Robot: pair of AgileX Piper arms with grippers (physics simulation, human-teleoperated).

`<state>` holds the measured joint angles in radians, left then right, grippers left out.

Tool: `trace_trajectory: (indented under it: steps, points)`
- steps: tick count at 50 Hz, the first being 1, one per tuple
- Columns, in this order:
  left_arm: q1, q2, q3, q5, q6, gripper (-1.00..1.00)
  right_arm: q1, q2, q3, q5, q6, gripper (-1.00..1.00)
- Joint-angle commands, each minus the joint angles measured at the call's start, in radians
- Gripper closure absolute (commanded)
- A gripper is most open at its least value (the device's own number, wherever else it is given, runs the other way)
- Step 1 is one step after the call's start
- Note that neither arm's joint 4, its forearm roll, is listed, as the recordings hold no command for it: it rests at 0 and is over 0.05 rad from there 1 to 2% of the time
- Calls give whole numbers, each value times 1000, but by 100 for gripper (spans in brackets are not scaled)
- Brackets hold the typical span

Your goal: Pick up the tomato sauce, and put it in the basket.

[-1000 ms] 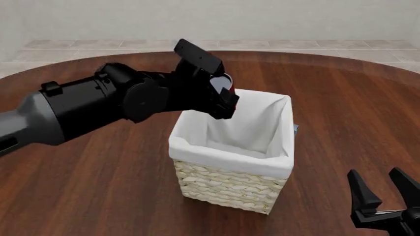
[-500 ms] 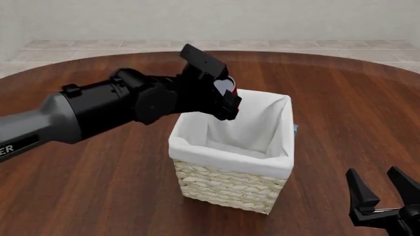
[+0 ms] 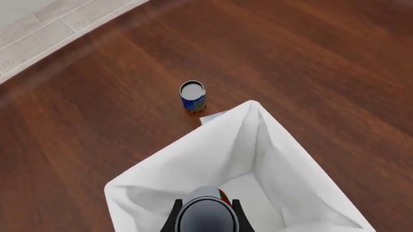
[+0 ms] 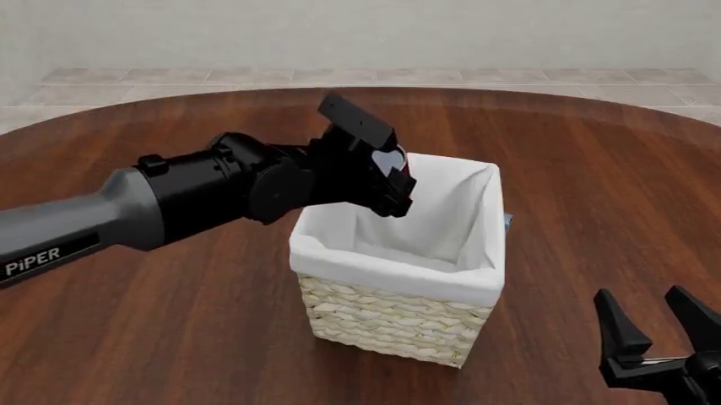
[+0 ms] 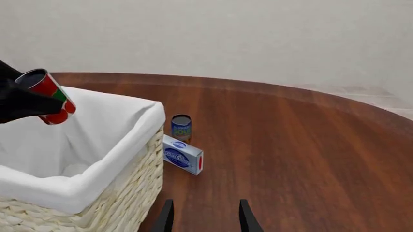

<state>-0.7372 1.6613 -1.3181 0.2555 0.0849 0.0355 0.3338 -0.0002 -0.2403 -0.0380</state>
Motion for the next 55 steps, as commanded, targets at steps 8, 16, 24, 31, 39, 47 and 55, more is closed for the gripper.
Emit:
trace_trajectory:
  steps: [8, 16, 24, 31, 39, 47, 55]
  points:
    - [-5, 26, 3, -27, 25, 100, -2, -14, 0, 11, 1, -100]
    - [0, 49, 5, -44, 33, 100, -2, -20, 0, 15, 2, -100]
    - [-16, 22, 13, -24, 23, -100, -1, -10, 0, 7, 2, -100]
    - [-32, -22, 19, -2, 13, -100, 0, -10, 0, 8, 0, -100]
    - [-44, -55, 27, 11, 9, -100, 1, -7, 0, 6, -2, -100]
    - [-48, -78, 27, 27, 7, -100, 2, 5, 0, -4, -3, -100]
    - [-53, -102, 25, 42, 3, -100, 2, -2, 0, 3, -5, -100]
